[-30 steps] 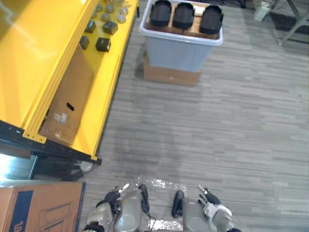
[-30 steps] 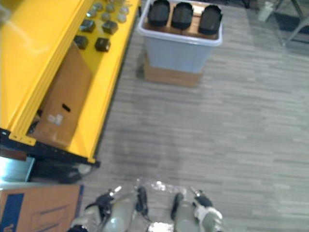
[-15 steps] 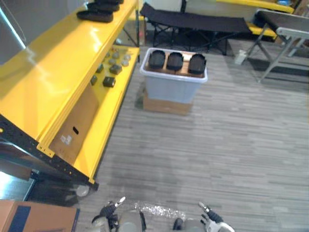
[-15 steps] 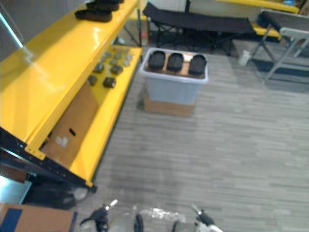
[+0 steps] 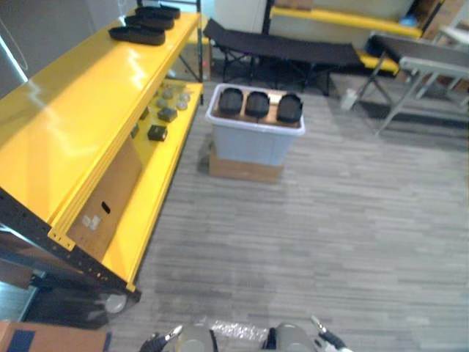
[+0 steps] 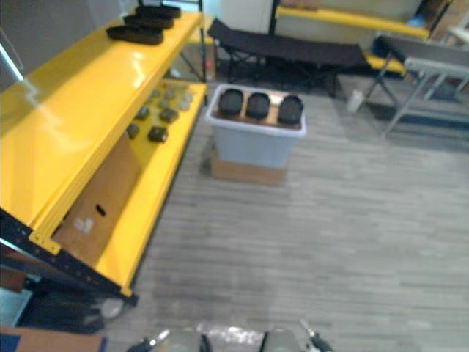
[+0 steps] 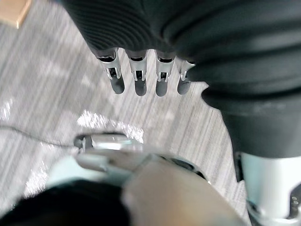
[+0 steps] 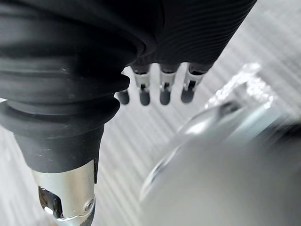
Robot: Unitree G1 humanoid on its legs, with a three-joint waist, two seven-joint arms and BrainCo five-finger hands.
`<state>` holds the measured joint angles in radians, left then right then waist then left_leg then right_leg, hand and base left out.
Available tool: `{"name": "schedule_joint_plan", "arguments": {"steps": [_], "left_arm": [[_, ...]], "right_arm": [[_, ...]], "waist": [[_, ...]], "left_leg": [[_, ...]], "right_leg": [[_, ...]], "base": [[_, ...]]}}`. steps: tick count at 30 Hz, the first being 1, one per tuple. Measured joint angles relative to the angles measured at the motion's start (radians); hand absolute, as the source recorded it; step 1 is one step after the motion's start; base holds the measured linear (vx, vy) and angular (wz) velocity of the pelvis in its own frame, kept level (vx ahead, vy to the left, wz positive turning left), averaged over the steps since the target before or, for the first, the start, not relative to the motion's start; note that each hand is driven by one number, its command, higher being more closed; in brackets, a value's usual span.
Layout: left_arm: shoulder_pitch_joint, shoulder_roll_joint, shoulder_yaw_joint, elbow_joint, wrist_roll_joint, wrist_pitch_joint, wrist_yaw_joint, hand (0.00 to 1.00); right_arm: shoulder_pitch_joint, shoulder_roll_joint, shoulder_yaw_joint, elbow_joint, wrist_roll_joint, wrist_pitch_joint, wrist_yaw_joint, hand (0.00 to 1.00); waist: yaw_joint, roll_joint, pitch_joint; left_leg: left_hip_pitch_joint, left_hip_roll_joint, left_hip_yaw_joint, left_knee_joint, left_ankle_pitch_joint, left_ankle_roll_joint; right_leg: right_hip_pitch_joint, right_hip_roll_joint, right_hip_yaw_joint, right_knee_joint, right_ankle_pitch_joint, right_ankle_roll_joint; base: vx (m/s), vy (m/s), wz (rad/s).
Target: Walk over and take plastic housings, then place them on the shelf
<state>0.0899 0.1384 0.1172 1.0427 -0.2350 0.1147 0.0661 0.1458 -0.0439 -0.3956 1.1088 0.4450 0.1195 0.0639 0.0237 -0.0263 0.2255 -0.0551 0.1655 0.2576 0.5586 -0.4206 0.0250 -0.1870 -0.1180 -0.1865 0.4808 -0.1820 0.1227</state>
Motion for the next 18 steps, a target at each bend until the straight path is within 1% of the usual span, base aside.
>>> {"name": "schedule_joint_plan", "arguments": {"steps": [1, 2, 3, 4, 5, 6, 7, 8, 9, 10, 11, 12, 13, 14, 15, 16, 17, 18], "left_arm": [[-0.002, 0.001, 0.001, 0.000, 0.002, 0.003, 0.000, 0.00], [-0.006, 0.000, 0.017, 0.000, 0.002, 0.010, 0.002, 0.00], [-0.013, -0.006, 0.043, -0.008, 0.002, 0.018, 0.009, 0.00], [-0.017, -0.011, 0.057, -0.013, 0.001, 0.019, 0.013, 0.00], [-0.021, -0.020, 0.078, -0.013, 0.000, 0.020, 0.024, 0.00], [-0.025, -0.028, 0.078, -0.013, -0.003, 0.019, 0.031, 0.00], [-0.035, -0.046, 0.077, -0.014, -0.029, 0.019, 0.039, 0.00], [-0.035, -0.071, 0.076, -0.023, -0.063, 0.016, 0.044, 0.00], [-0.032, -0.087, 0.074, -0.032, -0.091, 0.013, 0.047, 0.00], [-0.028, -0.103, 0.073, -0.039, -0.115, 0.008, 0.048, 0.00], [-0.023, -0.122, 0.075, -0.041, -0.151, -0.001, 0.049, 0.00], [-0.016, -0.121, 0.080, -0.040, -0.161, -0.011, 0.050, 0.00], [-0.013, -0.119, 0.083, -0.039, -0.161, -0.010, 0.049, 0.00], [-0.008, -0.119, 0.086, -0.029, -0.161, -0.006, 0.048, 0.00], [-0.003, -0.126, 0.103, -0.021, -0.185, -0.005, 0.044, 0.00], [-0.001, -0.127, 0.115, -0.031, -0.199, -0.006, 0.039, 0.00], [0.000, -0.126, 0.118, -0.048, -0.198, -0.007, 0.038, 0.00], [0.002, -0.124, 0.127, -0.070, -0.197, -0.013, 0.038, 0.00]], "right_arm": [[0.013, 0.006, -0.017, 0.000, -0.008, 0.011, 0.001, 0.00], [0.048, 0.016, -0.040, 0.001, -0.022, 0.026, 0.000, 0.00], [0.076, 0.025, -0.055, -0.002, -0.042, 0.046, 0.000, 0.00], [0.092, 0.030, -0.055, -0.001, -0.062, 0.057, 0.001, 0.00], [0.125, 0.044, -0.056, 0.000, -0.087, 0.073, 0.005, 0.00], [0.143, 0.048, -0.054, 0.005, -0.106, 0.081, 0.005, 0.00], [0.149, 0.049, -0.058, 0.020, -0.109, 0.085, 0.005, 0.00], [0.149, 0.042, -0.053, 0.020, -0.123, 0.084, 0.000, 0.00], [0.145, 0.029, -0.053, 0.020, -0.132, 0.081, 0.000, 0.00], [0.137, 0.018, -0.052, 0.019, -0.146, 0.077, 0.000, 0.00], [0.118, -0.007, -0.049, 0.021, -0.163, 0.062, 0.000, 0.00], [0.113, -0.031, -0.022, 0.024, -0.191, 0.030, -0.002, 0.00], [0.102, -0.048, -0.002, 0.023, -0.196, 0.011, -0.002, 0.00], [0.079, -0.069, 0.013, 0.022, -0.207, -0.017, -0.011, 0.00], [0.063, -0.093, 0.032, 0.008, -0.210, -0.061, -0.011, 0.00], [0.040, -0.100, 0.047, -0.011, -0.206, -0.097, -0.011, 0.00], [0.007, -0.106, 0.066, -0.030, -0.203, -0.124, -0.011, 0.00], [-0.053, -0.114, 0.099, -0.046, -0.200, -0.155, -0.010, 0.00]], "waist": [[0.000, 0.000, 0.000], [-0.003, 0.002, -0.001], [-0.005, 0.005, -0.003], [-0.005, 0.008, -0.002], [-0.009, 0.011, -0.002], [-0.015, 0.025, -0.003], [-0.021, 0.050, -0.007], [-0.030, 0.066, -0.020], [-0.032, 0.070, -0.035], [-0.031, 0.078, -0.037], [-0.033, 0.096, -0.034], [-0.036, 0.112, -0.041], [-0.035, 0.115, -0.041], [-0.034, 0.129, -0.034], [-0.029, 0.132, -0.031], [-0.021, 0.130, -0.032], [-0.007, 0.124, -0.029], [0.011, 0.111, -0.018]], "left_leg": [[0.001, 0.007, 0.000, 0.005, -0.009, -0.007], [0.004, 0.019, 0.000, 0.016, -0.029, -0.021], [0.008, 0.030, 0.001, 0.032, -0.051, -0.042], [0.016, 0.035, 0.001, 0.042, -0.062, -0.061], [0.039, 0.045, 0.004, 0.055, -0.085, -0.084], [0.066, 0.058, 0.002, 0.054, -0.100, -0.105], [0.110, 0.072, 0.003, 0.019, -0.110, -0.120], [0.151, 0.072, 0.006, -0.038, -0.098, -0.140], [0.172, 0.063, 0.000, -0.055, -0.084, -0.153], [0.167, 0.065, -0.005, -0.031, -0.076, -0.149], [0.128, 0.082, -0.032, 0.087, -0.049, -0.136], [0.077, 0.103, -0.059, 0.235, 0.028, -0.117], [0.049, 0.116, -0.068, 0.310, 0.097, -0.116], [0.010, 0.130, -0.096, 0.418, 0.213, -0.101], [-0.041, 0.121, -0.113, 0.504, 0.172, -0.094], [-0.092, 0.093, -0.115, 0.506, 0.140, -0.094], [-0.147, 0.048, -0.116, 0.462, 0.121, -0.089], [-0.215, -0.017, -0.106, 0.327, 0.113, -0.078]], "right_leg": [[-0.006, 0.002, -0.001, -0.047, 0.007, 0.006], [-0.011, 0.003, -0.001, -0.140, 0.038, 0.011], [-0.020, -0.001, -0.007, -0.215, 0.086, 0.006], [-0.021, -0.001, -0.010, -0.244, 0.111, 0.005], [-0.015, -0.003, -0.010, -0.263, 0.180, -0.003], [-0.001, 0.002, -0.019, -0.246, 0.241, -0.010], [-0.008, 0.006, -0.033, -0.166, 0.227, -0.034], [-0.032, 0.001, -0.036, -0.082, 0.150, -0.043], [-0.046, -0.003, -0.037, -0.023, 0.095, -0.049], [-0.060, -0.007, -0.035, 0.022, 0.062, -0.056], [-0.062, -0.013, -0.036, 0.088, 0.003, -0.064], [-0.036, -0.006, -0.036, 0.105, -0.038, -0.073], [-0.009, 0.002, -0.037, 0.087, -0.046, -0.075], [0.056, 0.011, -0.040, 0.038, -0.047, -0.077], [0.143, 0.013, -0.042, -0.031, -0.046, -0.076], [0.192, 0.007, -0.046, -0.079, -0.044, -0.072], [0.224, -0.005, -0.047, -0.119, -0.045, -0.073], [0.251, -0.025, -0.036, -0.152, -0.045, -0.073]], "base": [[0.21, -0.100, -0.13], [0.26, -0.126, -0.11], [0.29, -0.146, -0.08], [0.35, -0.179, -0.10], [0.39, -0.213, -0.05], [0.48, -0.248, -0.02], [0.51, -0.235, 0.11], [0.46, -0.169, 0.10], [0.51, -0.156, 0.07], [0.50, -0.169, -0.02], [0.57, -0.210, -0.07], [0.44, -0.180, -0.09], [0.45, -0.130, -0.06], [0.36, -0.063, -0.03], [0.42, -0.040, 0.04], [0.38, 0.024, 0.05], [0.42, 0.076, -0.08], [0.39, 0.163, -0.36]]}}
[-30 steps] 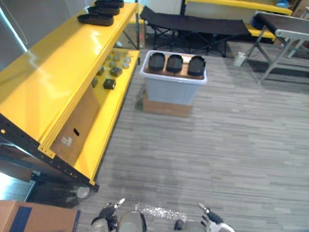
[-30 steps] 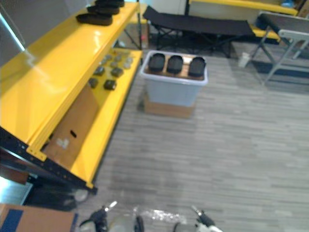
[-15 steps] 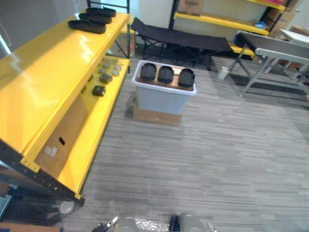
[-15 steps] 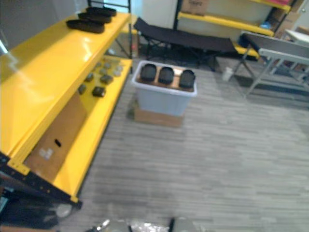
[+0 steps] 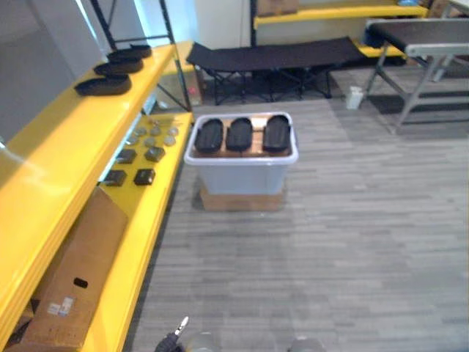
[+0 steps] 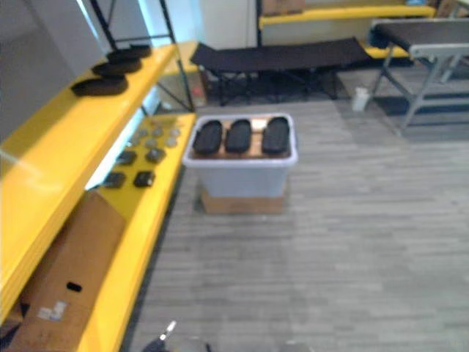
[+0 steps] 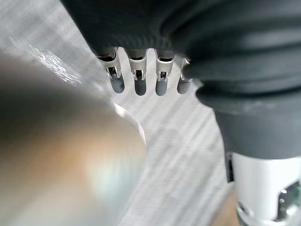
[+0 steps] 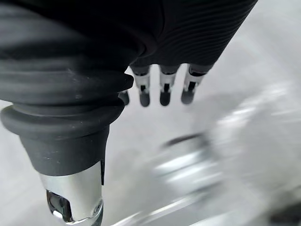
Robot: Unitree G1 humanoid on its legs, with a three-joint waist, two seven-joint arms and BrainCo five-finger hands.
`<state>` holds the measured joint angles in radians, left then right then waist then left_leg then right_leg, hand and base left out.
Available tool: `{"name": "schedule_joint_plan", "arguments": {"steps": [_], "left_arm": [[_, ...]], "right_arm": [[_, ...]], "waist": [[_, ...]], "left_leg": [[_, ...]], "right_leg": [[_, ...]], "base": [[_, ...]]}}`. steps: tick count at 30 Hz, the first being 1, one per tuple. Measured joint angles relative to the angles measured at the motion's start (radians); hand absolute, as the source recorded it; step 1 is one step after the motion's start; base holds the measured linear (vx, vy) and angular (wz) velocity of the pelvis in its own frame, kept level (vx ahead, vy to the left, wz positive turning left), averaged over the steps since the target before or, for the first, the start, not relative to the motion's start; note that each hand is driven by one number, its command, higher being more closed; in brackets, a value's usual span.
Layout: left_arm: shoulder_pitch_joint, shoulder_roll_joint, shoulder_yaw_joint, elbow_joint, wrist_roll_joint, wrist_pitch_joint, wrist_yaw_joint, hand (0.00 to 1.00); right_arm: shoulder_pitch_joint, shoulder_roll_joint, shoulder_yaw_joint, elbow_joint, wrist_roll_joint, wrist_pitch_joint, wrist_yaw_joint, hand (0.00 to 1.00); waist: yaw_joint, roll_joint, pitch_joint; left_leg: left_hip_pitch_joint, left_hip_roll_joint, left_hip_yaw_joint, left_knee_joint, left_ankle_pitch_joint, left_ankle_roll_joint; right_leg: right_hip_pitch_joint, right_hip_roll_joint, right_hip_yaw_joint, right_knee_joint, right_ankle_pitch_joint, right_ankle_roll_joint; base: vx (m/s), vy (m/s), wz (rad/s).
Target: Walk over and take plastic housings, then place them on the shelf
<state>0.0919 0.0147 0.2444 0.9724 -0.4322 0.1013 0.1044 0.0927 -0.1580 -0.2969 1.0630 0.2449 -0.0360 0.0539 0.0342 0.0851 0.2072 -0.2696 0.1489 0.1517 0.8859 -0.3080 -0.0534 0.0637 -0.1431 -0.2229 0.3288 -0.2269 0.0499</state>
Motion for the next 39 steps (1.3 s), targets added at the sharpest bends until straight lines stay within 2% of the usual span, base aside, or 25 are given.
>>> {"name": "schedule_joint_plan", "arguments": {"steps": [1, 2, 3, 6, 8, 10, 11, 12, 14, 16, 17, 18, 20, 21, 22, 23, 25, 28, 29, 31, 32, 33, 35, 37, 39], "left_arm": [[0.017, 0.009, 0.011, -0.011, 0.005, -0.001, 0.000, 0.00], [0.033, 0.011, 0.013, -0.010, 0.010, -0.001, 0.000, 0.00], [0.065, 0.015, 0.019, 0.002, 0.013, 0.000, -0.002, 0.00], [0.087, 0.056, 0.028, 0.024, 0.051, 0.003, -0.026, 0.00], [0.086, 0.056, 0.033, 0.024, 0.067, 0.006, -0.049, 0.00], [0.087, 0.058, 0.038, 0.024, 0.106, 0.008, -0.056, 0.00], [0.080, 0.061, 0.034, 0.024, 0.108, 0.001, -0.055, 0.00], [0.071, 0.063, 0.019, 0.024, 0.089, -0.006, -0.053, 0.00], [0.044, 0.062, -0.009, 0.020, 0.076, -0.036, -0.048, 0.00], [-0.002, 0.056, -0.025, 0.015, 0.076, -0.057, -0.048, 0.00], [-0.022, 0.056, -0.031, 0.015, 0.075, -0.071, -0.048, 0.00], [-0.058, 0.055, -0.033, 0.017, 0.039, -0.087, -0.047, 0.00], [-0.089, 0.047, -0.033, 0.011, 0.017, -0.099, -0.046, 0.00], [-0.099, 0.037, -0.028, -0.006, -0.002, -0.102, -0.041, 0.00], [-0.109, 0.001, -0.032, -0.022, -0.002, -0.097, -0.040, 0.00], [-0.114, -0.017, -0.033, -0.028, -0.002, -0.096, -0.038, 0.00], [-0.106, -0.059, -0.052, -0.032, 0.000, -0.074, -0.019, 0.00], [-0.078, -0.060, -0.048, -0.048, -0.004, -0.073, 0.011, 0.00], [-0.063, -0.052, -0.042, -0.046, -0.008, -0.071, 0.012, 0.00], [-0.050, -0.038, -0.032, -0.019, 0.005, -0.074, 0.012, 0.00], [-0.049, -0.026, -0.028, 0.013, 0.007, -0.077, 0.011, 0.00], [-0.047, -0.010, -0.028, 0.038, 0.007, -0.077, 0.010, 0.00], [-0.031, -0.010, -0.029, 0.036, 0.006, -0.077, 0.009, 0.00], [-0.030, 0.005, -0.032, 0.032, 0.000, -0.076, 0.006, 0.00], [-0.032, 0.008, -0.034, 0.030, 0.001, -0.076, -0.003, 0.00]], "right_arm": [[-0.065, -0.009, 0.027, -0.021, 0.010, -0.018, 0.002, 0.00], [-0.088, -0.015, 0.038, -0.035, 0.019, -0.026, 0.007, 0.00], [-0.119, -0.005, 0.071, -0.065, 0.037, -0.035, 0.009, 0.00], [-0.160, 0.012, 0.107, -0.085, 0.092, -0.023, 0.018, 0.00], [-0.166, 0.002, 0.099, -0.066, 0.104, -0.007, 0.021, 0.00], [-0.162, -0.001, 0.100, -0.023, 0.102, 0.013, 0.038, 0.00], [-0.151, 0.000, 0.098, 0.009, 0.086, 0.028, 0.042, 0.00], [-0.127, 0.004, 0.086, 0.033, 0.062, 0.043, 0.042, 0.00], [-0.071, 0.020, 0.083, 0.076, 0.056, 0.063, 0.040, 0.00], [-0.056, 0.019, 0.057, 0.082, 0.064, 0.078, 0.031, 0.00], [-0.050, 0.022, 0.050, 0.082, 0.065, 0.085, 0.030, 0.00], [-0.036, 0.036, 0.018, 0.064, 0.057, 0.089, 0.030, 0.00], [-0.004, 0.061, -0.031, 0.049, 0.050, 0.104, 0.028, 0.00], [0.017, 0.085, -0.059, 0.038, 0.030, 0.112, 0.025, 0.00], [0.030, 0.076, -0.079, 0.026, -0.018, 0.117, 0.027, 0.00], [0.042, 0.080, -0.092, 0.019, -0.026, 0.121, 0.029, 0.00], [0.074, 0.089, -0.085, 0.002, -0.025, 0.129, 0.027, 0.00], [0.075, 0.086, -0.056, 0.023, -0.025, 0.130, 0.003, 0.00], [0.075, 0.080, -0.034, 0.030, -0.024, 0.128, -0.015, 0.00], [0.078, 0.057, 0.007, 0.045, -0.023, 0.120, -0.033, 0.00], [0.082, 0.041, 0.023, 0.046, -0.023, 0.118, -0.033, 0.00], [0.077, 0.038, 0.025, 0.050, -0.026, 0.106, -0.032, 0.00], [0.058, 0.024, 0.024, 0.058, -0.029, 0.086, -0.031, 0.00], [0.023, 0.023, 0.020, 0.058, -0.028, 0.064, -0.029, 0.00], [0.002, 0.018, 0.014, 0.058, -0.029, 0.039, -0.024, 0.00]], "waist": [[0.028, -0.007, 0.009], [0.042, -0.005, 0.011], [0.072, -0.015, 0.026], [0.085, -0.100, 0.048], [0.093, -0.112, 0.060], [0.091, -0.130, 0.060], [0.085, -0.129, 0.069], [0.080, -0.122, 0.074], [0.067, -0.101, 0.075], [0.044, -0.083, 0.074], [0.031, -0.070, 0.073], [0.006, -0.070, 0.071], [0.005, -0.071, 0.069], [0.008, -0.066, 0.064], [0.005, -0.035, 0.062], [0.002, -0.032, 0.064], [0.001, -0.042, 0.056], [0.006, -0.059, 0.010], [0.007, -0.057, -0.007], [0.004, -0.041, -0.025], [0.003, -0.039, -0.027], [0.004, -0.036, -0.027], [0.002, -0.035, -0.028], [0.001, -0.051, -0.018], [0.001, -0.053, -0.015]], "left_leg": [[-0.033, -0.052, -0.001, -0.202, 0.024, -0.010], [-0.034, -0.060, -0.009, -0.330, 0.061, -0.018], [0.010, -0.065, 0.020, -0.393, 0.161, 0.072], [0.025, -0.112, 0.018, -0.373, 0.100, 0.070], [0.024, -0.123, 0.011, -0.321, 0.036, 0.093], [0.061, -0.135, 0.024, -0.314, -0.020, 0.101], [0.098, -0.142, 0.025, -0.296, -0.054, 0.120], [0.134, -0.142, 0.020, -0.283, -0.078, 0.124], [0.219, -0.129, -0.002, -0.310, -0.092, 0.122], [0.257, -0.079, -0.013, -0.341, -0.092, 0.119], [0.269, -0.057, -0.017, -0.358, -0.097, 0.097], [0.292, -0.029, -0.045, -0.384, -0.116, 0.056], [0.326, 0.002, -0.073, -0.388, -0.143, 0.008], [0.344, 0.036, -0.089, -0.378, -0.171, -0.031], [0.338, 0.077, -0.093, -0.366, -0.162, -0.040], [0.346, 0.085, -0.092, -0.371, -0.151, -0.045], [0.405, 0.084, -0.115, -0.398, -0.132, -0.053], [0.361, 0.093, -0.126, -0.310, -0.120, -0.034], [0.306, 0.101, -0.131, -0.229, -0.062, -0.014], [0.261, 0.118, -0.143, -0.159, 0.065, -0.035], [0.236, 0.125, -0.147, -0.116, 0.166, -0.057], [0.207, 0.123, -0.141, -0.062, 0.178, -0.078], [0.173, 0.104, -0.102, -0.077, 0.094, -0.100], [0.151, 0.058, -0.041, -0.294, 0.052, -0.092], [0.136, 0.037, -0.034, -0.473, 0.083, -0.085]], "right_leg": [[0.011, -0.014, 0.026, -0.008, -0.016, 0.023], [0.015, -0.011, 0.040, -0.006, -0.029, 0.042], [0.045, -0.012, 0.085, 0.014, -0.062, 0.057], [0.093, -0.031, 0.083, -0.013, -0.069, 0.037], [0.104, -0.035, 0.085, 0.016, -0.067, 0.044], [-0.012, -0.090, 0.087, 0.305, -0.073, 0.087], [-0.098, -0.141, 0.078, 0.522, -0.070, 0.110], [-0.126, -0.163, 0.045, 0.613, -0.101, 0.084], [-0.167, -0.144, -0.029, 0.551, -0.151, 0.026], [-0.241, -0.068, -0.066, 0.379, -0.154, 0.018], [-0.286, -0.048, -0.067, 0.290, -0.125, 0.033], [-0.344, -0.048, -0.045, 0.162, -0.010, 0.041], [-0.345, -0.054, -0.011, 0.053, 0.153, 0.051], [-0.313, -0.035, -0.038, 0.040, 0.249, 0.025], [-0.308, -0.021, -0.077, 0.092, 0.218, 0.007], [-0.310, -0.030, -0.077, 0.138, 0.186, 0.001], [-0.312, -0.069, -0.061, 0.311, 0.063, 0.010], [-0.307, -0.068, -0.052, 0.348, -0.066, 0.028], [-0.301, -0.058, -0.060, 0.332, -0.075, 0.028], [-0.253, -0.024, -0.071, 0.248, -0.049, 0.009], [-0.207, -0.004, -0.075, 0.173, -0.024, -0.002], [-0.160, 0.005, -0.074, 0.098, 0.004, -0.010], [-0.101, 0.005, -0.068, 0.012, 0.040, -0.010], [-0.035, -0.019, -0.069, -0.059, 0.065, 0.013], [-0.011, -0.031, -0.077, -0.087, 0.074, 0.034]], "base": [[0.30, 0.173, -0.54], [0.32, 0.196, -0.78], [0.37, 0.156, -0.44], [0.34, 0.054, 0.12], [0.38, 0.062, 0.13], [0.41, 0.083, -0.10], [0.31, 0.009, -0.03], [0.41, -0.018, 0.05], [0.47, -0.101, 0.18], [0.37, -0.165, 0.14], [0.31, -0.221, 0.21], [0.40, -0.325, 0.36], [0.40, -0.351, 0.38], [0.40, -0.339, 0.38], [0.37, -0.318, 0.43], [0.29, -0.244, 0.68], [0.26, -0.214, 0.77], [0.21, -0.183, 0.31], [0.25, -0.225, 0.02], [0.24, -0.193, -0.12], [0.25, -0.110, -0.22], [0.30, -0.123, -0.22], [0.23, -0.035, -0.17], [0.24, 0.069, 0.00], [0.16, 0.164, 0.02]]}}
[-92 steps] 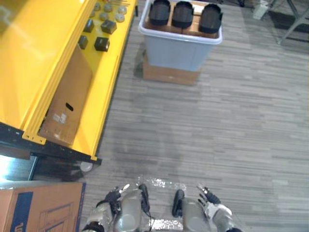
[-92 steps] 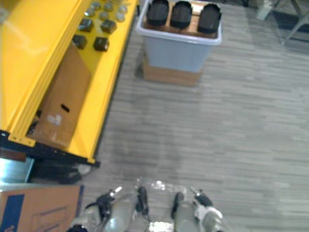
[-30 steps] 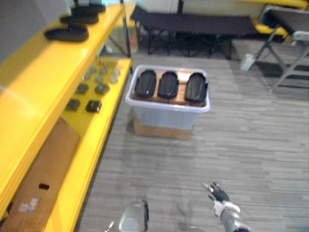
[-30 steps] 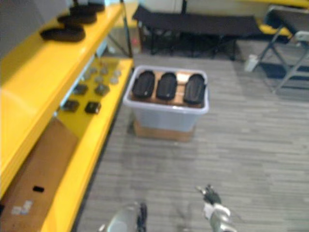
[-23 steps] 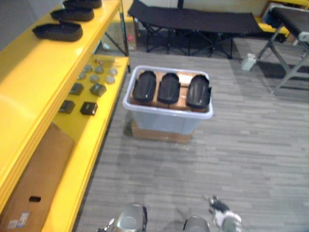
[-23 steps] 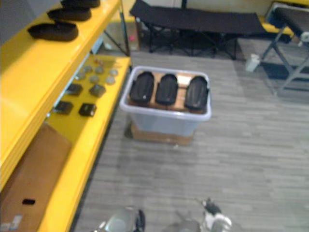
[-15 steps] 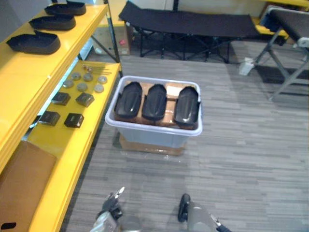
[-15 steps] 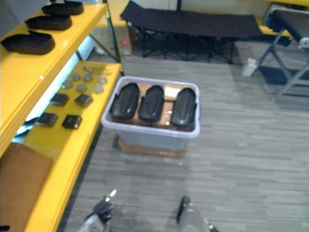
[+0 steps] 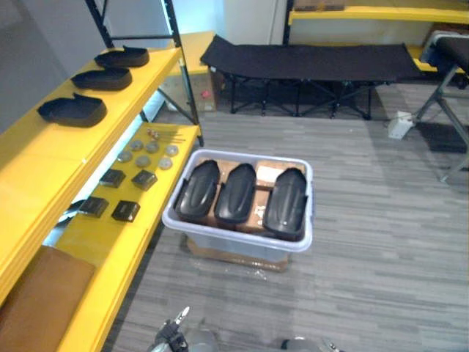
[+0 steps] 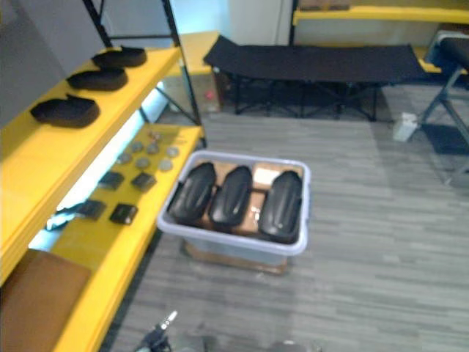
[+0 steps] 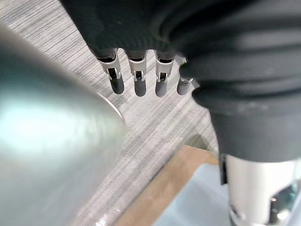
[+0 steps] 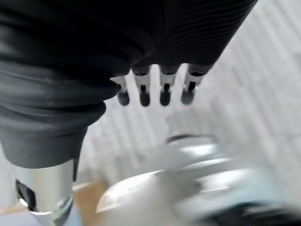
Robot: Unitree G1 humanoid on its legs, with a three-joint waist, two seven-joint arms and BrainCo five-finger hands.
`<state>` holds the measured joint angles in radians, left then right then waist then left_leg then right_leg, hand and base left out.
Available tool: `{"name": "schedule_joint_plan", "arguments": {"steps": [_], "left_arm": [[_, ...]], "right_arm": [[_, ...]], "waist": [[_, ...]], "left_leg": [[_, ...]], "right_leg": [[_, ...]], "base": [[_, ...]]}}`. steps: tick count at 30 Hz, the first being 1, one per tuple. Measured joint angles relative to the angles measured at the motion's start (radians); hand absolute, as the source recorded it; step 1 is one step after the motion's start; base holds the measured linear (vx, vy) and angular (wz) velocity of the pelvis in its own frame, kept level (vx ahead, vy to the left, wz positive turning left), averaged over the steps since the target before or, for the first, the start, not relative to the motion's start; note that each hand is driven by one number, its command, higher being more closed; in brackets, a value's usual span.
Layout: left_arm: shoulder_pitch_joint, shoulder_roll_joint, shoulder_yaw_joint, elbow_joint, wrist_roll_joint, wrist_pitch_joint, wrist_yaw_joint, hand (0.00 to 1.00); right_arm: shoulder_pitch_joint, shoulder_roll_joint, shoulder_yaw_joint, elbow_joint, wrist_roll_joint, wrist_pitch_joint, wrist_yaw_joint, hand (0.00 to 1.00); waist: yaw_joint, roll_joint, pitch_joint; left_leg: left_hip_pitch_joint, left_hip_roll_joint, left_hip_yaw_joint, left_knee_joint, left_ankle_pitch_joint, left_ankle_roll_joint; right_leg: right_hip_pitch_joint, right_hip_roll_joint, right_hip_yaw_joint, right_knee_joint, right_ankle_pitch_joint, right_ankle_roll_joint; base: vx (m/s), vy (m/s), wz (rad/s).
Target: Walk over and take plastic housings, then place them on the shelf
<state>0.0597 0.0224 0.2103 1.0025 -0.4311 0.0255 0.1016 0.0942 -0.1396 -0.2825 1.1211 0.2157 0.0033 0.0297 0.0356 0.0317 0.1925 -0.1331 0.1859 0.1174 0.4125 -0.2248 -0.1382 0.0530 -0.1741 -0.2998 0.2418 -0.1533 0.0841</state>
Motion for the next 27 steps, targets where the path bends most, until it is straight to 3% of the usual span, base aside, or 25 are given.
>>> {"name": "schedule_joint_plan", "arguments": {"steps": [1, 2, 4, 6, 8, 10, 11, 13, 16, 18, 20, 21, 22, 24, 27], "left_arm": [[-0.004, 0.003, -0.011, 0.000, -0.003, 0.000, -0.006, 0.00], [-0.009, 0.016, -0.020, 0.000, 0.001, -0.001, -0.010, 0.00], [-0.036, 0.071, -0.050, -0.002, 0.008, -0.001, -0.026, 0.00], [-0.054, 0.087, -0.090, -0.003, 0.009, -0.001, -0.035, 0.00], [-0.068, 0.087, -0.122, -0.010, 0.009, -0.003, -0.035, 0.00], [-0.075, 0.079, -0.158, -0.021, 0.007, -0.010, -0.030, 0.00], [-0.078, 0.080, -0.164, -0.021, 0.007, -0.010, -0.028, 0.00], [-0.096, 0.092, -0.195, -0.020, 0.010, -0.006, -0.009, 0.00], [-0.120, 0.099, -0.193, -0.022, 0.019, -0.002, 0.003, 0.00], [-0.134, 0.121, -0.192, -0.033, 0.059, -0.001, 0.004, 0.00], [-0.116, 0.139, -0.181, -0.040, 0.097, -0.002, 0.003, 0.00], [-0.096, 0.140, -0.176, -0.041, 0.102, -0.002, 0.002, 0.00], [-0.086, 0.142, -0.171, -0.039, 0.109, -0.001, 0.001, 0.00], [-0.033, 0.144, -0.161, -0.040, 0.127, -0.002, -0.002, 0.00], [0.008, 0.145, -0.140, -0.041, 0.133, -0.003, -0.009, 0.00]], "right_arm": [[-0.015, -0.009, 0.000, -0.004, 0.000, -0.024, 0.013, 0.00], [-0.026, 0.000, 0.008, -0.005, 0.000, -0.032, 0.018, 0.00], [-0.050, 0.038, 0.036, -0.011, -0.049, -0.073, 0.063, 0.00], [-0.064, 0.039, 0.079, -0.016, -0.116, -0.122, 0.085, 0.00], [-0.076, 0.024, 0.174, -0.038, -0.210, -0.180, 0.129, 0.00], [-0.114, 0.004, 0.450, -0.163, -0.292, -0.271, 0.209, 0.00], [-0.133, 0.001, 0.529, -0.215, -0.304, -0.283, 0.223, 0.00], [-0.256, 0.016, 0.811, -0.405, -0.308, -0.323, 0.282, 0.00], [-0.401, 0.058, 0.926, -0.578, -0.253, -0.333, 0.291, 0.00], [-0.536, 0.111, 0.885, -0.728, -0.173, -0.313, 0.192, 0.00], [-0.630, 0.124, 0.764, -0.836, -0.135, -0.299, 0.044, 0.00], [-0.674, 0.122, 0.635, -0.878, -0.105, -0.289, -0.068, 0.00], [-0.695, 0.115, 0.566, -0.891, -0.089, -0.286, -0.128, 0.00], [-0.707, 0.030, 0.343, -0.950, -0.030, -0.269, -0.321, 0.00], [-0.615, -0.074, 0.179, -0.954, -0.012, -0.230, -0.451, 0.00]], "waist": [[0.006, 0.003, 0.009], [0.006, -0.011, 0.014], [0.004, -0.067, 0.024], [0.005, -0.080, 0.041], [0.002, -0.071, 0.049], [0.005, -0.055, 0.080], [0.005, -0.055, 0.082], [0.026, -0.064, 0.100], [0.083, -0.087, 0.126], [0.123, -0.106, 0.142], [0.130, -0.115, 0.147], [0.130, -0.112, 0.149], [0.127, -0.109, 0.151], [0.123, -0.108, 0.152], [0.111, -0.109, 0.152]], "left_leg": [[-0.008, -0.007, 0.003, -0.085, 0.104, 0.003], [-0.004, -0.028, 0.012, -0.094, 0.114, 0.012], [-0.007, -0.087, 0.027, -0.157, 0.136, 0.036], [-0.027, -0.123, 0.005, -0.168, 0.145, 0.046], [-0.052, -0.149, -0.025, -0.163, 0.155, 0.060], [-0.067, -0.169, -0.059, -0.170, 0.180, 0.065], [-0.077, -0.169, -0.067, -0.174, 0.186, 0.065], [-0.093, -0.160, -0.107, -0.177, 0.191, 0.062], [-0.094, -0.148, -0.117, -0.180, 0.190, 0.062], [-0.092, -0.144, -0.122, -0.181, 0.190, 0.063], [-0.074, -0.136, -0.111, -0.182, 0.182, 0.073], [-0.058, -0.133, -0.103, -0.181, 0.175, 0.080], [-0.051, -0.133, -0.098, -0.180, 0.172, 0.083], [-0.029, -0.134, -0.073, -0.176, 0.150, 0.097], [-0.027, -0.129, -0.057, -0.175, 0.145, 0.103]], "right_leg": [[0.011, 0.001, 0.003, -0.016, -0.006, 0.035], [0.018, -0.016, 0.010, -0.024, 0.000, 0.046], [0.008, -0.060, -0.001, -0.072, 0.020, 0.063], [0.001, -0.085, -0.013, -0.083, 0.032, 0.078], [0.005, -0.102, -0.054, -0.085, 0.037, 0.087], [0.024, -0.108, -0.099, -0.099, 0.043, 0.098], [0.022, -0.106, -0.113, -0.099, 0.043, 0.099], [0.041, -0.084, -0.163, -0.095, 0.045, 0.097], [0.055, -0.080, -0.184, -0.075, 0.046, 0.095], [0.054, -0.073, -0.184, -0.060, 0.063, 0.069], [0.056, -0.069, -0.157, -0.051, 0.086, 0.045], [0.059, -0.069, -0.141, -0.044, 0.108, 0.043], [0.063, -0.070, -0.134, -0.042, 0.116, 0.043], [0.069, -0.077, -0.100, -0.042, 0.143, 0.047], [0.056, -0.076, -0.076, -0.043, 0.162, 0.048]], "base": [[0.12, 0.207, -0.07], [0.16, 0.230, 0.08], [0.12, 0.154, 0.22], [0.06, 0.133, 0.34], [0.04, 0.100, 0.55], [0.01, 0.030, 0.50], [-0.04, -0.032, 0.53], [-0.06, -0.051, 0.65], [-0.04, 0.007, 0.47], [-0.03, 0.043, 0.15], [-0.03, 0.105, -0.13], [-0.04, 0.127, -0.23], [-0.05, 0.133, -0.27], [-0.05, 0.128, -0.27], [-0.04, 0.081, -0.19]]}}
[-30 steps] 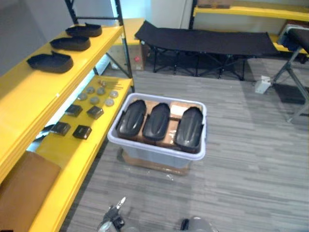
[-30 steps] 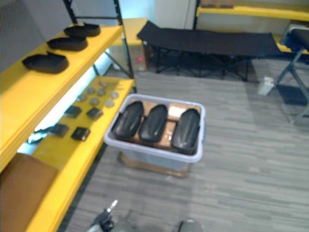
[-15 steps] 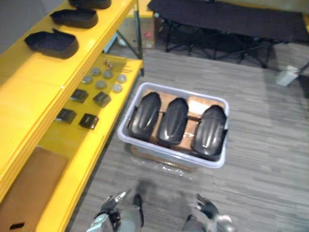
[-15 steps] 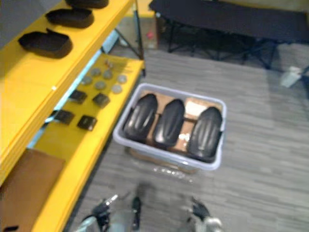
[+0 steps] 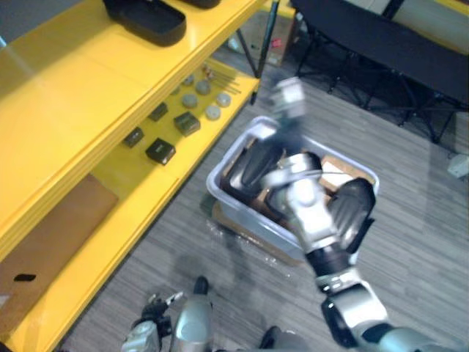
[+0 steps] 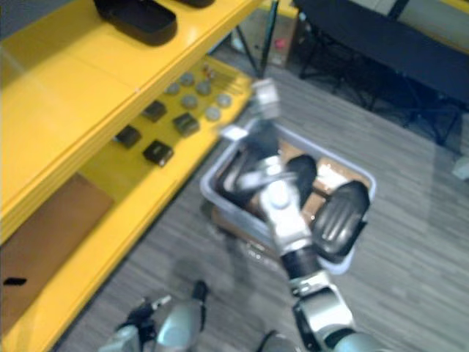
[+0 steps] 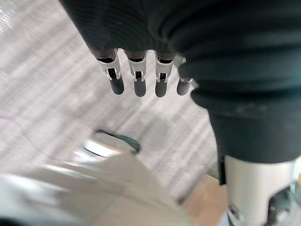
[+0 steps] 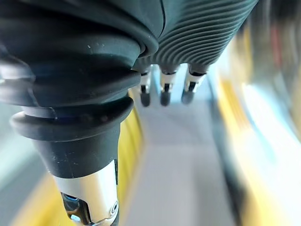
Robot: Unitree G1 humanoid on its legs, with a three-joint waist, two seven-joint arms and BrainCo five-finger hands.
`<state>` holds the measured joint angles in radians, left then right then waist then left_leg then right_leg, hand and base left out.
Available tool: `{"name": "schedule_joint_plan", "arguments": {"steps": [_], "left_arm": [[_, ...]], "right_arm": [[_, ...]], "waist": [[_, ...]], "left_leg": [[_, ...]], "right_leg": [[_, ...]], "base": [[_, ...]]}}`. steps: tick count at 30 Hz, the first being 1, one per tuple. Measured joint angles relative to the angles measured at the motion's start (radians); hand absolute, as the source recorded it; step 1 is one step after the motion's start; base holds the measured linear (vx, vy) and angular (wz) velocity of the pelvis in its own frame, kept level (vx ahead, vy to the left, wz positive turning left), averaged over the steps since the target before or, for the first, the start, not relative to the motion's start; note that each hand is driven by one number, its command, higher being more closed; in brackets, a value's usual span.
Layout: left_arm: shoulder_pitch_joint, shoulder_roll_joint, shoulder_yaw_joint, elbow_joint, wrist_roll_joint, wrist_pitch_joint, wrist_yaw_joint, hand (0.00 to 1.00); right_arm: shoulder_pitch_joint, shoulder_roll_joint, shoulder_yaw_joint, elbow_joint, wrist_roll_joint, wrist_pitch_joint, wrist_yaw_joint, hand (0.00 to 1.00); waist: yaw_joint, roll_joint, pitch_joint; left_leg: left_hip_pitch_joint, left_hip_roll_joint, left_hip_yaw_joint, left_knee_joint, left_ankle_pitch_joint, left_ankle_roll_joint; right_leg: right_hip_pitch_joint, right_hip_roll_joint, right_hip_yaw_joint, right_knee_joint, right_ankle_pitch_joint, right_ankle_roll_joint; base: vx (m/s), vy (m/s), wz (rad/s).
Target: Walk over and take plastic housings, then place them on the shelf
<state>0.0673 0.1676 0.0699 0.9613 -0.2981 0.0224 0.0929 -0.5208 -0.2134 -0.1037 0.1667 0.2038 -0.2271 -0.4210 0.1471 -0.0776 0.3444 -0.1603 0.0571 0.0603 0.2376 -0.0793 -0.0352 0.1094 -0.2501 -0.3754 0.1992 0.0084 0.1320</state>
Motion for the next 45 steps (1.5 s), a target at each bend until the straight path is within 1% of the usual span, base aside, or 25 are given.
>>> {"name": "schedule_joint_plan", "arguments": {"steps": [1, 2, 3, 5, 6, 7, 8, 9, 11, 12, 14, 15, 16, 18, 20, 22, 25, 28, 30, 32, 34, 36, 40, 42, 45], "left_arm": [[0.007, -0.002, 0.008, -0.005, 0.000, -0.002, -0.001, 0.00], [0.014, -0.004, 0.030, -0.016, 0.000, -0.016, -0.001, 0.00], [0.015, -0.003, 0.041, -0.021, 0.000, -0.027, 0.000, 0.00], [0.013, 0.013, 0.077, -0.057, -0.003, -0.056, 0.002, 0.00], [0.010, 0.020, 0.089, -0.082, -0.008, -0.073, 0.002, 0.00], [0.009, 0.021, 0.104, -0.089, -0.017, -0.092, 0.001, 0.00], [0.009, 0.021, 0.110, -0.085, -0.020, -0.099, 0.001, 0.00], [0.009, 0.021, 0.115, -0.079, -0.052, -0.112, 0.001, 0.00], [0.008, 0.022, 0.118, -0.069, -0.074, -0.116, 0.002, 0.00], [0.007, 0.022, 0.118, -0.066, -0.093, -0.116, 0.001, 0.00], [-0.003, 0.026, 0.122, -0.040, -0.101, -0.123, 0.000, 0.00], [-0.015, 0.024, 0.124, -0.035, -0.121, -0.123, 0.000, 0.00], [-0.027, 0.023, 0.124, -0.031, -0.135, -0.123, -0.001, 0.00], [-0.040, 0.026, 0.126, -0.033, -0.140, -0.124, -0.008, 0.00], [-0.046, 0.024, 0.125, -0.032, -0.163, -0.122, -0.012, 0.00], [-0.060, 0.020, 0.124, -0.035, -0.178, -0.120, -0.030, 0.00], [-0.069, 0.018, 0.123, -0.038, -0.208, -0.118, -0.037, 0.00], [-0.071, 0.015, 0.121, -0.038, -0.214, -0.122, -0.047, 0.00], [-0.076, 0.008, 0.109, -0.038, -0.214, -0.126, -0.058, 0.00], [-0.083, -0.008, 0.104, -0.041, -0.215, -0.140, -0.065, 0.00], [-0.099, -0.026, 0.101, -0.041, -0.226, -0.148, -0.068, 0.00], [-0.106, -0.027, 0.088, -0.042, -0.246, -0.152, -0.074, 0.00], [-0.108, -0.031, 0.072, -0.045, -0.252, -0.153, -0.077, 0.00], [-0.108, -0.031, 0.071, -0.046, -0.254, -0.155, -0.086, 0.00], [-0.108, -0.035, 0.064, -0.046, -0.255, -0.155, -0.105, 0.00]], "right_arm": [[0.041, -0.024, -0.052, 0.009, 0.000, 0.029, -0.026, 0.00], [0.074, -0.047, -0.114, 0.050, 0.020, 0.048, -0.054, 0.00], [0.082, -0.056, -0.145, 0.077, 0.029, 0.051, -0.064, 0.00], [0.090, -0.092, -0.250, 0.160, 0.106, 0.050, -0.072, 0.00], [0.090, -0.128, -0.297, 0.208, 0.123, 0.048, -0.083, 0.00], [0.089, -0.175, -0.330, 0.278, 0.173, 0.044, -0.079, 0.00], [0.087, -0.199, -0.339, 0.322, 0.195, 0.042, -0.078, 0.00], [0.078, -0.247, -0.349, 0.406, 0.217, 0.032, -0.081, 0.00], [0.064, -0.311, -0.349, 0.499, 0.238, 0.027, -0.086, 0.00], [0.046, -0.341, -0.349, 0.543, 0.254, 0.027, -0.091, 0.00], [-0.031, -0.419, -0.347, 0.665, 0.298, 0.023, -0.129, 0.00], [-0.054, -0.450, -0.347, 0.698, 0.305, 0.018, -0.141, 0.00], [-0.071, -0.482, -0.347, 0.722, 0.317, 0.009, -0.150, 0.00], [-0.094, -0.497, -0.346, 0.744, 0.335, 0.009, -0.153, 0.00], [-0.105, -0.497, -0.346, 0.761, 0.337, 0.010, -0.152, 0.00], [-0.115, -0.498, -0.340, 0.786, 0.352, 0.018, -0.138, 0.00], [-0.116, -0.506, -0.322, 0.821, 0.373, 0.057, -0.084, 0.00], [-0.115, -0.508, -0.319, 0.836, 0.373, 0.084, -0.051, 0.00], [-0.116, -0.524, -0.296, 0.840, 0.372, 0.095, -0.035, 0.00], [-0.127, -0.544, -0.282, 0.841, 0.371, 0.123, -0.014, 0.00], [-0.148, -0.553, -0.275, 0.857, 0.369, 0.132, -0.001, 0.00], [-0.164, -0.553, -0.254, 0.874, 0.366, 0.148, 0.012, 0.00], [-0.191, -0.553, -0.234, 0.875, 0.342, 0.144, 0.012, 0.00], [-0.219, -0.553, -0.210, 0.874, 0.305, 0.120, 0.004, 0.00], [-0.250, -0.556, -0.184, 0.874, 0.286, 0.114, 0.004, 0.00]], "waist": [[-0.002, -0.001, 0.003], [-0.017, -0.005, 0.020], [-0.022, -0.005, 0.029], [-0.025, -0.015, 0.060], [-0.028, -0.015, 0.091], [-0.028, -0.015, 0.108], [-0.028, -0.015, 0.108], [-0.029, -0.013, 0.108], [-0.030, -0.004, 0.114], [-0.032, 0.003, 0.119], [-0.030, 0.013, 0.124], [-0.028, 0.023, 0.130], [-0.028, 0.033, 0.135], [-0.023, 0.035, 0.136], [-0.023, 0.036, 0.137], [-0.021, 0.039, 0.138], [-0.020, 0.045, 0.141], [-0.019, 0.053, 0.143], [-0.016, 0.065, 0.150], [-0.010, 0.080, 0.152], [-0.002, 0.091, 0.156], [0.004, 0.092, 0.155], [0.005, 0.097, 0.157], [0.006, 0.097, 0.157], [0.007, 0.106, 0.157]], "left_leg": [[-0.013, 0.003, 0.002, 0.001, 0.000, 0.000], [-0.025, 0.011, -0.001, 0.012, -0.002, -0.001], [-0.038, 0.020, -0.002, 0.023, -0.005, -0.004], [-0.111, 0.052, -0.004, 0.060, -0.008, -0.009], [-0.142, 0.066, -0.005, 0.075, -0.008, -0.009], [-0.179, 0.071, -0.008, 0.090, -0.007, -0.010], [-0.200, 0.072, -0.010, 0.095, -0.006, -0.012], [-0.238, 0.071, -0.012, 0.105, -0.004, -0.013], [-0.288, 0.064, -0.019, 0.131, 0.005, -0.014], [-0.310, 0.061, -0.027, 0.147, 0.005, -0.014], [-0.356, 0.045, -0.031, 0.189, 0.005, -0.013], [-0.373, 0.039, -0.038, 0.204, 0.005, -0.013], [-0.398, 0.032, -0.053, 0.222, 0.005, -0.013], [-0.435, 0.028, -0.061, 0.247, 0.005, -0.013], [-0.452, 0.028, -0.067, 0.262, 0.004, -0.014], [-0.476, 0.024, -0.079, 0.280, 0.004, -0.014], [-0.506, 0.021, -0.081, 0.282, 0.011, -0.020], [-0.525, 0.019, -0.082, 0.276, 0.022, -0.017], [-0.528, 0.016, -0.082, 0.277, 0.027, -0.020], [-0.540, 0.009, -0.082, 0.276, 0.031, -0.021], [-0.545, 0.002, -0.082, 0.276, 0.037, -0.022], [-0.548, 0.000, -0.081, 0.267, 0.045, -0.023], [-0.557, -0.006, -0.084, 0.261, 0.052, -0.023], [-0.560, -0.009, -0.084, 0.262, 0.052, -0.023], [-0.574, -0.016, -0.091, 0.264, 0.054, -0.021]], "right_leg": [[-0.007, 0.003, 0.006, 0.000, 0.002, -0.001], [-0.012, 0.012, 0.015, -0.001, 0.002, -0.001], [-0.021, 0.021, 0.024, -0.001, 0.002, -0.001], [-0.077, 0.049, 0.027, -0.001, 0.001, -0.002], [-0.098, 0.060, 0.027, -0.001, -0.001, -0.006], [-0.126, 0.062, 0.027, 0.000, -0.006, -0.013], [-0.146, 0.063, 0.027, 0.002, -0.007, -0.015], [-0.183, 0.066, 0.026, 0.010, -0.016, -0.027], [-0.228, 0.057, 0.026, 0.036, -0.033, -0.020], [-0.248, 0.053, 0.026, 0.059, -0.045, -0.026], [-0.304, 0.025, 0.028, 0.130, -0.091, -0.016], [-0.319, 0.019, 0.029, 0.153, -0.109, -0.020], [-0.336, 0.014, 0.030, 0.175, -0.130, -0.015], [-0.371, 0.006, 0.031, 0.216, -0.168, -0.005], [-0.386, 0.003, 0.031, 0.239, -0.186, 0.002], [-0.414, -0.005, 0.031, 0.286, -0.231, 0.008], [-0.469, -0.016, 0.045, 0.339, -0.268, 0.015], [-0.504, -0.024, 0.047, 0.370, -0.279, 0.008], [-0.512, -0.031, 0.048, 0.387, -0.281, 0.011], [-0.534, -0.042, 0.049, 0.410, -0.291, 0.012], [-0.550, -0.054, 0.052, 0.429, -0.299, 0.010], [-0.561, -0.057, 0.053, 0.435, -0.300, 0.008], [-0.568, -0.062, 0.046, 0.445, -0.302, 0.005], [-0.576, -0.067, 0.047, 0.456, -0.303, 0.004], [-0.588, -0.074, 0.045, 0.460, -0.307, 0.005]], "base": [[-0.06, 0.024, -0.13], [-0.06, -0.007, -0.03], [-0.09, -0.029, -0.05], [-0.09, -0.048, -0.13], [-0.10, -0.052, -0.05], [-0.11, -0.039, 0.01], [-0.07, -0.004, 0.00], [-0.05, 0.009, 0.00], [-0.01, 0.018, 0.08], [-0.01, 0.021, 0.16], [-0.03, 0.022, 0.16], [-0.05, 0.007, 0.25], [-0.05, -0.006, 0.26], [-0.07, -0.027, 0.18], [-0.08, -0.046, 0.10], [-0.10, -0.059, 0.12], [-0.11, -0.045, 0.01], [-0.07, -0.044, 0.01], [-0.02, -0.026, 0.05], [-0.01, -0.026, 0.07], [0.02, -0.035, 0.06], [0.03, -0.046, 0.03], [0.03, -0.030, 0.08], [0.02, -0.010, 0.01], [-0.01, 0.000, 0.06]]}}
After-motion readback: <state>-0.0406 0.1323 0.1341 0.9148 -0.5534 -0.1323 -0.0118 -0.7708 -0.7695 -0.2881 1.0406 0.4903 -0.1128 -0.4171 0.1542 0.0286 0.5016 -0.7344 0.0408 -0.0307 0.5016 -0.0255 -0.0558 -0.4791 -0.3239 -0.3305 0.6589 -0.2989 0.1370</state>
